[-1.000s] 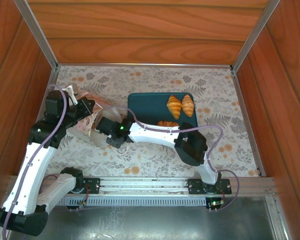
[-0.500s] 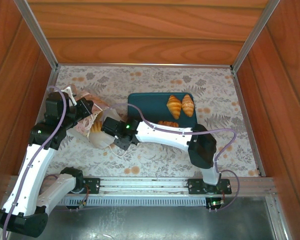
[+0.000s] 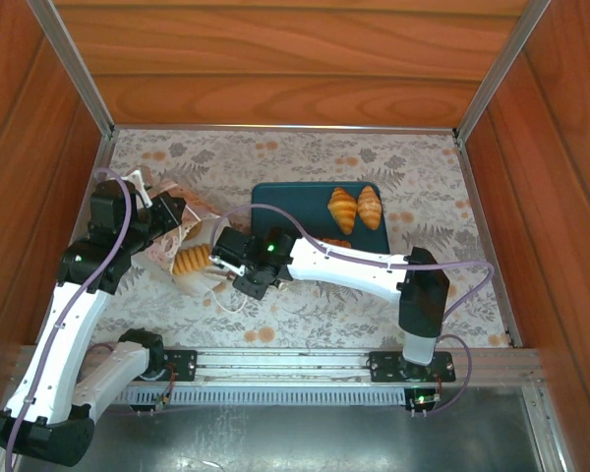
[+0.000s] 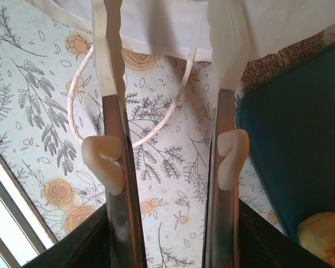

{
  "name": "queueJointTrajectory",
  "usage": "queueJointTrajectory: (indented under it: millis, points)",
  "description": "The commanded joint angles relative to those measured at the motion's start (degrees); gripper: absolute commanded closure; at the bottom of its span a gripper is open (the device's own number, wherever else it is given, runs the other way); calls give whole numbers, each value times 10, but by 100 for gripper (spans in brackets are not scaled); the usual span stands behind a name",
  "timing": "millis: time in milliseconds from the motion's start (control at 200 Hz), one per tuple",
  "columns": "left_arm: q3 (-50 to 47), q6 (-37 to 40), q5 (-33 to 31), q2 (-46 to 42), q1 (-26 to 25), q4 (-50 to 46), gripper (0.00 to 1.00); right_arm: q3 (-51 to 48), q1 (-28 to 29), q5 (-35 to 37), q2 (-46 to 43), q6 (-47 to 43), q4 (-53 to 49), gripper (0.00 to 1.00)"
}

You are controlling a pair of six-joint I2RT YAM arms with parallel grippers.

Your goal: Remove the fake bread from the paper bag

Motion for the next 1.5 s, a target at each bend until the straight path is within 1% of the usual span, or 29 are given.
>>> queueJointTrajectory:
  millis: [0, 125, 270, 335, 495, 620, 715, 830, 890, 1070, 1224, 1279, 1414, 1494]
  points:
    - [7, 2, 14, 0, 2, 20, 100, 15, -7, 13, 1, -56, -3, 47]
    - [6, -1, 20, -2, 2, 20, 100, 22, -21, 5, 11, -92, 13, 45]
    - [7, -1, 30, -2, 3, 23, 100, 53, -32, 2, 37, -122, 13, 43]
    - [7, 0, 34, -2, 2, 23, 100, 69, -36, 9, 53, -131, 8, 42]
    - [5, -1, 44, 0, 2, 27, 100, 101, -49, -2, 86, -149, -1, 41]
    - [1, 1, 49, 0, 2, 28, 100, 137, -62, -1, 108, -152, -16, 38]
    - [-2, 3, 45, -4, 3, 29, 100, 165, -67, -19, 130, -156, -36, 38]
    - [-2, 5, 42, -6, 2, 29, 100, 174, -68, -60, 149, -175, -59, 36]
    - [-2, 5, 41, -7, 2, 30, 100, 177, -68, -64, 159, -176, -66, 36]
    - [-3, 5, 41, -5, 3, 31, 100, 188, -68, -78, 171, -167, -90, 37]
    - [-2, 4, 41, -1, 3, 32, 100, 176, -69, -96, 153, -146, -85, 46]
    - [-3, 3, 41, 0, 2, 33, 100, 168, -69, -94, 140, -135, -79, 47]
    - [-4, 2, 43, 1, 2, 34, 100, 162, -69, -80, 121, -83, -85, 47]
    - [-4, 0, 43, 3, 2, 35, 100, 173, -68, -77, 121, -42, -113, 47]
